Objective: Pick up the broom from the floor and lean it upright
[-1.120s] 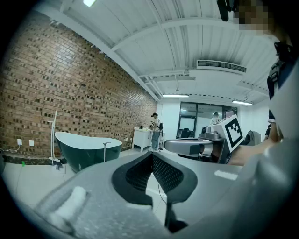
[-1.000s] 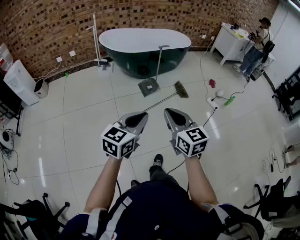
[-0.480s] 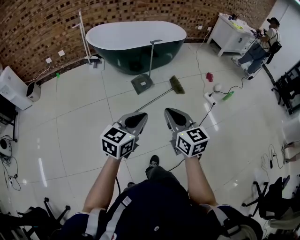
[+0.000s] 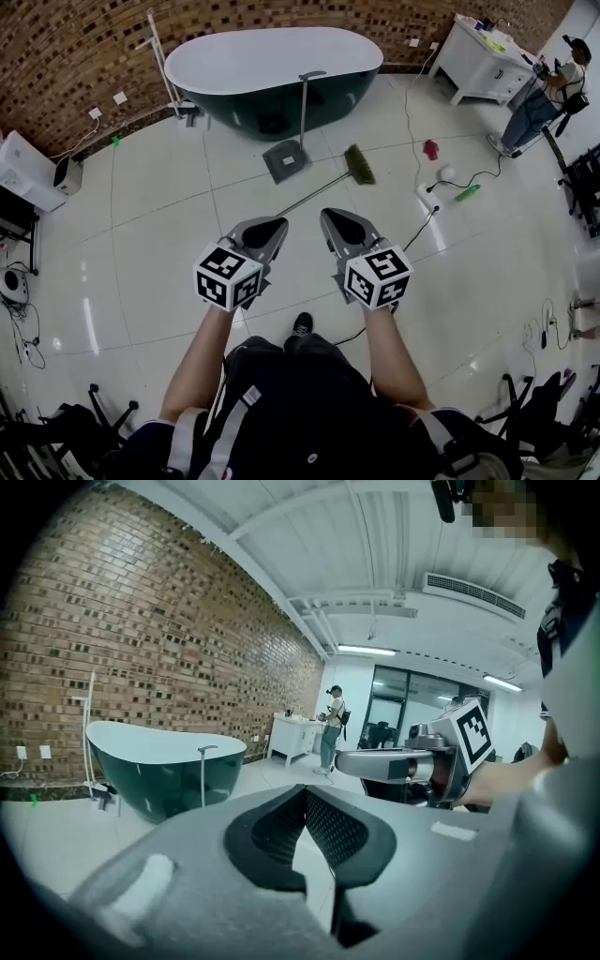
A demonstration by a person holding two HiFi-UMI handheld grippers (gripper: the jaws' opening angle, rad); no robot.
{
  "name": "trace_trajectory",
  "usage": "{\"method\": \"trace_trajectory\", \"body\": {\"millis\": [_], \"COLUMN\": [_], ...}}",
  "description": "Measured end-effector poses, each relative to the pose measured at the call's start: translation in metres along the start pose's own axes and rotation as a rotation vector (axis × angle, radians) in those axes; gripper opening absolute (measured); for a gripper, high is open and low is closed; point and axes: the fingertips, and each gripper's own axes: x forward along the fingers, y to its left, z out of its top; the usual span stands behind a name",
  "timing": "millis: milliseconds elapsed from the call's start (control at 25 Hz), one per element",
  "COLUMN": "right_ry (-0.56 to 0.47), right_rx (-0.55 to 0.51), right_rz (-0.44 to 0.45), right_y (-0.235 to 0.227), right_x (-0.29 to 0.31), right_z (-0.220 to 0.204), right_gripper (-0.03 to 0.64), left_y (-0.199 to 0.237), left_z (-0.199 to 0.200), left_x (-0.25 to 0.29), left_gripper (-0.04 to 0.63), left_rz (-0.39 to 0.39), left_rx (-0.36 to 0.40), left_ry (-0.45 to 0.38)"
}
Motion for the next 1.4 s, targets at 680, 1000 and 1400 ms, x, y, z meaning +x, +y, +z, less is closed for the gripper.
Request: {"method": "trace_trajectory", "body": {"millis": [680,1000,1400], "right_ry": [0.099,0.190,0.312], "right_rx": [-0.038,-0.065,-0.078], "right_rz": [-0.064,-0.084,0.056], "right_y": [-0.091,-0.128,-0.172], "right_x": [0.102,0.175,0.260], "right_z": [0.009,0.018,-0.004], "right_gripper": [0.003,0.003,0.003], "left_y": [0.099,0.165,0.243], "left_z": [0.008,0.005,-0.023], "left_x": [0.102,0.148,0.180], "left_gripper": [0.000,0.002,0.001], "left_rz": [-0.121,-0.190,-0.033], "left_rx": [-0.068,-0.113,-0.226], "left_ry": [0.039,0.069,0.088]}}
